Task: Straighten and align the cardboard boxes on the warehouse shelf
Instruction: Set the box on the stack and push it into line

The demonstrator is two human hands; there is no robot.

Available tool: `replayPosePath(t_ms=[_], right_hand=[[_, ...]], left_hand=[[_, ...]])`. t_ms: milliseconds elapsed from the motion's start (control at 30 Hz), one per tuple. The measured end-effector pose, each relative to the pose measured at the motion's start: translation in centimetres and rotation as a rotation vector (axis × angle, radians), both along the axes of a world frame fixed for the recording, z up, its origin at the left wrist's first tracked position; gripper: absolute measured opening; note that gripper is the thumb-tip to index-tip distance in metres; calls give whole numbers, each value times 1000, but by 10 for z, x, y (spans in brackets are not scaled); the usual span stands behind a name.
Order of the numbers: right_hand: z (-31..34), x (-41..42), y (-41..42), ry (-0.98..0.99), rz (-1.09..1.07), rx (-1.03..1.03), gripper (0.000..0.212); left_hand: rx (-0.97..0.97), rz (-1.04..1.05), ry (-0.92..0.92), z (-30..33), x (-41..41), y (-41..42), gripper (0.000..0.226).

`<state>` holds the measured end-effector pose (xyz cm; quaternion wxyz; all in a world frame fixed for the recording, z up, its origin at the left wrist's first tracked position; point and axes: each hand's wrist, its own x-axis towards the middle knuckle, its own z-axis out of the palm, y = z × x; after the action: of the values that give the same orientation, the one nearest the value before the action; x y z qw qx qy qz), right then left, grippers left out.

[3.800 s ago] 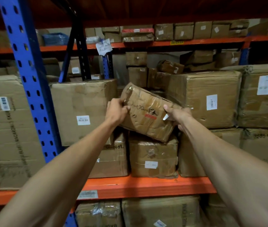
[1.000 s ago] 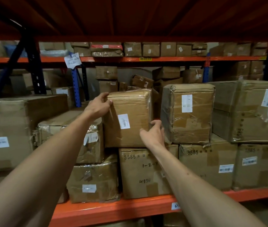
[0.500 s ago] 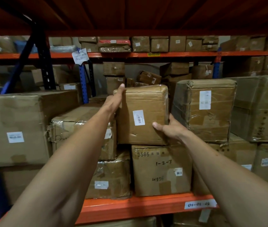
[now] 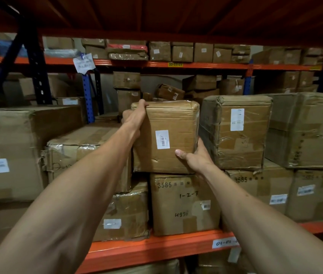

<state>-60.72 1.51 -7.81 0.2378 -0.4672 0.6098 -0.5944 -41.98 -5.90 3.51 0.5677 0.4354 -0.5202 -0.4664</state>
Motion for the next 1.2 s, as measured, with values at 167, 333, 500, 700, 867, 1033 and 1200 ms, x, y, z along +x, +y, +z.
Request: replayPosePath(t_ms=[167, 333, 500, 700, 867, 1033, 1200], right_hand=[[-4, 1, 3, -104, -6, -60, 102], [-1, -1, 10, -195, 6, -63, 92], [7, -5, 17, -217, 16, -81, 89], [0, 12, 20, -418, 24, -111, 81], [-4, 19, 22, -529, 50, -133, 70], [-9, 32, 12, -613, 16, -174, 79], [2, 95, -4, -902, 191, -123, 80]], left_hand=[[-88, 17, -66, 16, -9, 11, 56], [-121, 35, -132, 32, -17, 24, 69], [-104, 46, -141, 36, -19, 29, 71], [-234, 72, -322, 66, -37, 43, 65], [-288, 69, -468, 82, -50, 49, 62], [-317, 77, -555, 84, -55, 44, 64], [-538, -3, -849, 108, -80, 53, 53]])
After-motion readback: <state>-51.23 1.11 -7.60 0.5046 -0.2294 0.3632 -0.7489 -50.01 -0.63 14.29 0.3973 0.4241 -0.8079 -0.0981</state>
